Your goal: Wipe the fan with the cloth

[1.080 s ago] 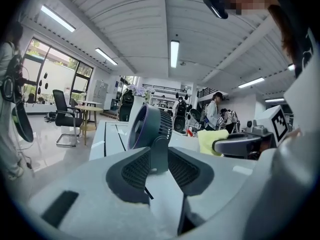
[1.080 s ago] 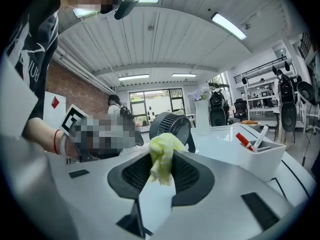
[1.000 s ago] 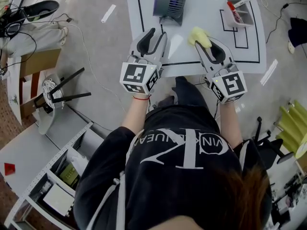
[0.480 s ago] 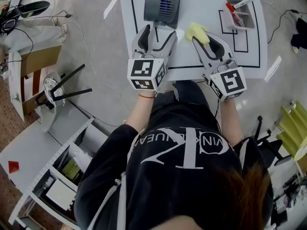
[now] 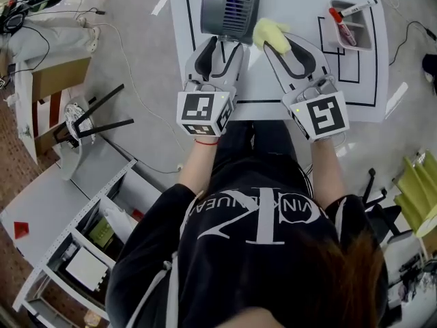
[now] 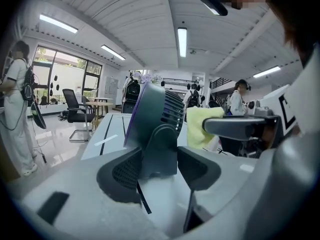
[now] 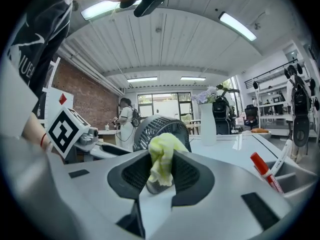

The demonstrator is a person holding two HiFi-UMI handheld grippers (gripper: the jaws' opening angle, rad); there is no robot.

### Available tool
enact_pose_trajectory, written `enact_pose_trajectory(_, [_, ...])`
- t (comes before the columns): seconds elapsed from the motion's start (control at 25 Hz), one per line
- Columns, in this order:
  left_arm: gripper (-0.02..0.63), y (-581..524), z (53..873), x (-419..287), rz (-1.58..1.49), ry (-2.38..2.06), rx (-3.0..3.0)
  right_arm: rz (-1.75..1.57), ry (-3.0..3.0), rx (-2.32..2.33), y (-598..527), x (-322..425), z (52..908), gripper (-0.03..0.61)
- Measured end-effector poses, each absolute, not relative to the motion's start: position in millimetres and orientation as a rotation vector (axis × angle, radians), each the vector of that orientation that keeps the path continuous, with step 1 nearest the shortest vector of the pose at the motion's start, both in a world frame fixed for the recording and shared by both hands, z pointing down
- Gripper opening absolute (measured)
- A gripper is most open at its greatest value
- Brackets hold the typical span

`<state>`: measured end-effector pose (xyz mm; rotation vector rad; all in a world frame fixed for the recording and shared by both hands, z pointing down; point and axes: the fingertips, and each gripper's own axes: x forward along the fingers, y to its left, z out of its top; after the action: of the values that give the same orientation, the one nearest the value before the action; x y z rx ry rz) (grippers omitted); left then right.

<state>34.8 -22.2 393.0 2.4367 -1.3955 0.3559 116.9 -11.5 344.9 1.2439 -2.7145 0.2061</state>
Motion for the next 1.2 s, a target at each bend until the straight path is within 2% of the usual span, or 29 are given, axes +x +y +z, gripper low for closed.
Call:
enact_pose_trajectory(0.24, [0.225,-22.8,393.2,31.9,0.355,-1.378,2.458,0.134,-2.760,1.213,-29.2,107.2,331.2,0.109])
enact_pose_trajectory(0.68, [0.164,-23.3,396.7,30.6,0.468,-1.337,2.519,0.057,-2.697,1.257,-66.8,110.7,329.0,0.109])
enact_pose_trajectory(0.96, [0.155,-22.8,396.7,31.5,0.475,-1.306,2.528,0.012,-2.654,1.277,-92.2,118.8,329.1,0.107])
enact_pose_trajectory(1.2, [0.152,-23.8,394.1,30.7,0.472,-1.303,2.522,0.129,-2.626,1.357,-114.4,119.7,336.7,0.098])
